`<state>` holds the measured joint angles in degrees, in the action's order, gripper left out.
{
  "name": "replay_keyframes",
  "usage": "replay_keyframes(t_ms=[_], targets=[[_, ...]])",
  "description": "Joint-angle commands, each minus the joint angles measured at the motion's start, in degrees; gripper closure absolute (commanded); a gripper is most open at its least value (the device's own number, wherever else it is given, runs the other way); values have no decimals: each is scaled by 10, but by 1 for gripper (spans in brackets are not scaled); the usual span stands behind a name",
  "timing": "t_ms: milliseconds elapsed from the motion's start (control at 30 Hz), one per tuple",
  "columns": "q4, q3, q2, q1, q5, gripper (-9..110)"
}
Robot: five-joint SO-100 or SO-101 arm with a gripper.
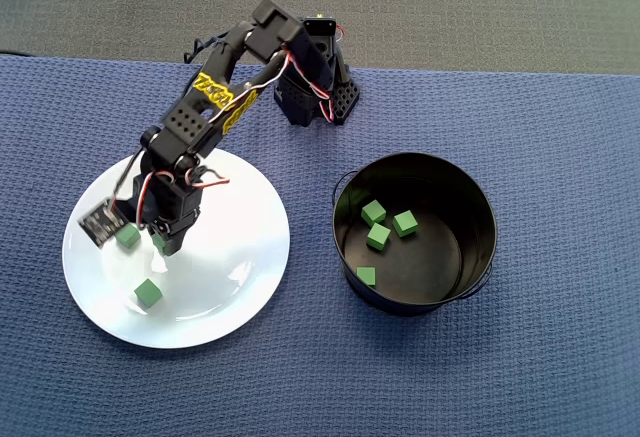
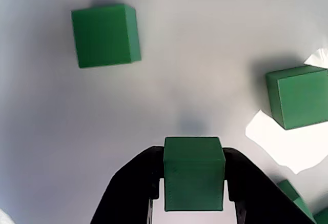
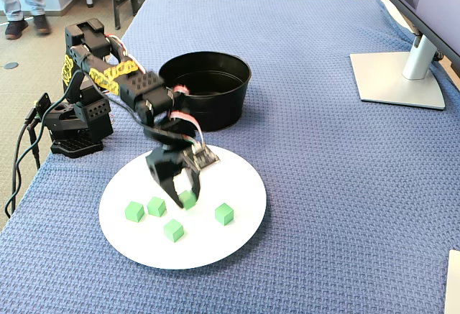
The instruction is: Pick up the green cubes from the white plate and place them in the black recipient
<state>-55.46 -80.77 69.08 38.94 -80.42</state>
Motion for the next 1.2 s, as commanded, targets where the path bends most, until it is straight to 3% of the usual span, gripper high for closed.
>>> replay_keyframes(t_ms=[0,233,467,700,1000,1100,1167], targets=[[-80,60,120,-25,144,101],[-180,32,270,-93,327,102],[-218,-54,364,-274,440,102],[-212,-48,321,-454,552,102],[-198,4,222,-583,643,101],[-198,-10,214,-609,622,67],[-186,-24,231,-612,617,65]])
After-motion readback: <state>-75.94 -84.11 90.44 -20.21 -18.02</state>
